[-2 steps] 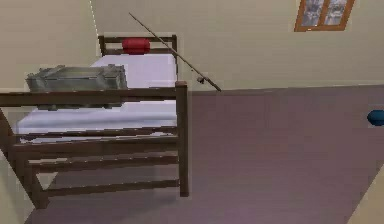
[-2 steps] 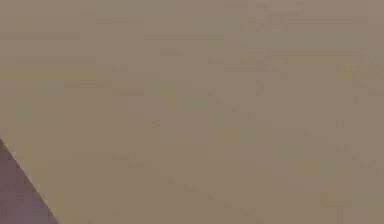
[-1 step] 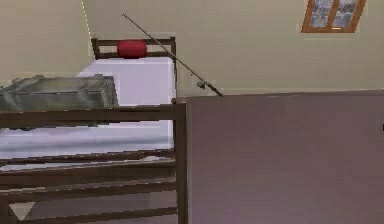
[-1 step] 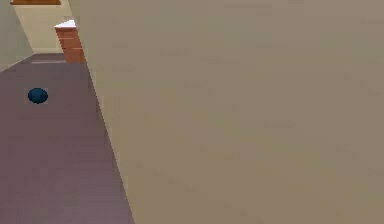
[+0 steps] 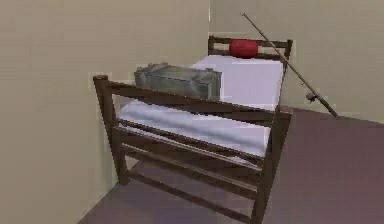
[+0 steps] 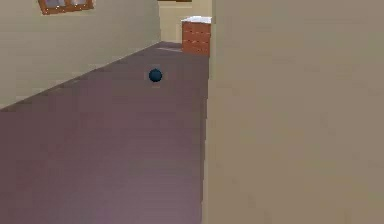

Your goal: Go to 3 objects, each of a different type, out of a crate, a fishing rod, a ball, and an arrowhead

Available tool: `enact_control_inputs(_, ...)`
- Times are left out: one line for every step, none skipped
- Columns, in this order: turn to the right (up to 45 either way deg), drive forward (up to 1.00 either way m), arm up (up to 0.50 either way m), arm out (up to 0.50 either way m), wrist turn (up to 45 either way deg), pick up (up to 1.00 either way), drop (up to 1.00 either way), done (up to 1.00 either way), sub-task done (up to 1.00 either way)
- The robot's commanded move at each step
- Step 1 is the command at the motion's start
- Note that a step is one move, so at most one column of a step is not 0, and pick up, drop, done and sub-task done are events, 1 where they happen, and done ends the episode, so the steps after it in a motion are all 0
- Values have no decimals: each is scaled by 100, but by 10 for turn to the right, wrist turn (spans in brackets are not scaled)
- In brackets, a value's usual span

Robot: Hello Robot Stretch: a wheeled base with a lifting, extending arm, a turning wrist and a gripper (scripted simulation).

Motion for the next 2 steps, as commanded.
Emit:
enact_control_inputs(0,45,0,0,0,0,0,0,0)
enact_control_inputs(0,0,0,0,0,0,0,0,100)
